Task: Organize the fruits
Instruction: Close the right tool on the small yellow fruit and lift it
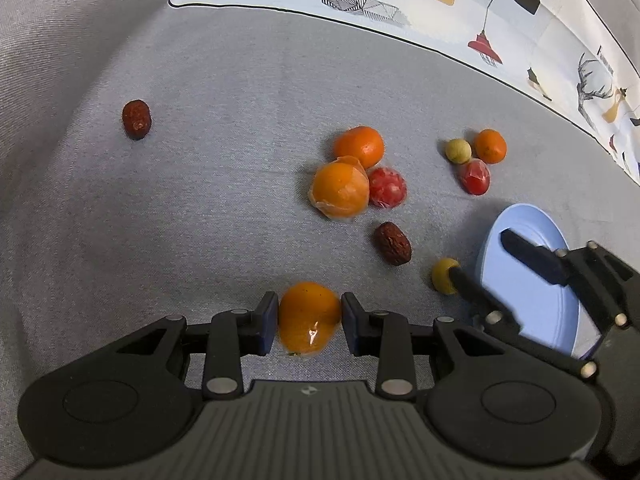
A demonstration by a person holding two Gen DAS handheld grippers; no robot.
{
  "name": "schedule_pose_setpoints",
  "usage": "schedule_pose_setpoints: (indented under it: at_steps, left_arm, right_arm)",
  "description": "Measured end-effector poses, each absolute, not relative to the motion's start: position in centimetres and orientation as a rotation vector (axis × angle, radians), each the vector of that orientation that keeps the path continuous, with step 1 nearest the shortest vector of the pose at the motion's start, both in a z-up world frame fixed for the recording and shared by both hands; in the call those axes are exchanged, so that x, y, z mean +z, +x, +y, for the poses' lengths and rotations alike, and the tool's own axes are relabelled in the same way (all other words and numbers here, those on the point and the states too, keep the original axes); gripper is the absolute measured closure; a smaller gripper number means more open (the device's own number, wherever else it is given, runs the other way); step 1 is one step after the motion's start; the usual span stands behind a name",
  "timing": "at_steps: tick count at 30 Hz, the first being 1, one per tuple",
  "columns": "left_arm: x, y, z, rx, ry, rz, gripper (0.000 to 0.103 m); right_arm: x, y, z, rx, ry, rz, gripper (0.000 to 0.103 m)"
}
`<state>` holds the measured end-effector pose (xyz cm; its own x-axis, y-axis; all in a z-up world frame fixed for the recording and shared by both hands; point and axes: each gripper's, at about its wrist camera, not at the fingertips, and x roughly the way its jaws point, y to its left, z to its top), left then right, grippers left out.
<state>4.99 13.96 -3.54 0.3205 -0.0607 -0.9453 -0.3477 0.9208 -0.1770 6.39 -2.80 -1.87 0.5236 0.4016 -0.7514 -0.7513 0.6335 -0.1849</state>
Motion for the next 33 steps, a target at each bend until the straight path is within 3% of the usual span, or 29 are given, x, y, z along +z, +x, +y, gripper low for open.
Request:
schedule_pose_setpoints:
  at_steps: [9,14,21,24,27,33]
  left_arm:
    - [-3.6,5.0,14.1,0.186,-0.391,1.241,0.065]
    - [-3.6,5.2,13.8,0.173,-0.385,1.241,0.065]
    - [-3.7,5.0,14.0,0.179,-0.383,1.245,0.065]
    - [-3.8,5.0,14.0,0.178,-0.380,1.249,0.065]
    - [-4.0,5.0,13.9,0.175,-0.370,1.257,0.065]
    - [-4.4,5.3,13.3,0.168,-0.337,1.279,0.065]
  right_arm:
    - [-4.6,4.4,-2.3,0.759,-0.793,0.711,0.057]
    - [-4.5,5.6,-3.2,0.738,-0.709,0.750,0.057]
    - [-3.5,4.7,-1.6,0.784,-0.693,0.630,0.058]
    - [-4.7,4.7,-0.9,0.782,-0.765,0.660,0.061]
    - [-5.9,5.2,-0.7,0.766,-0.812,0.705,0.077]
    - [-4.9,5.6,-0.9,0.794,-0.713,0.738,0.077]
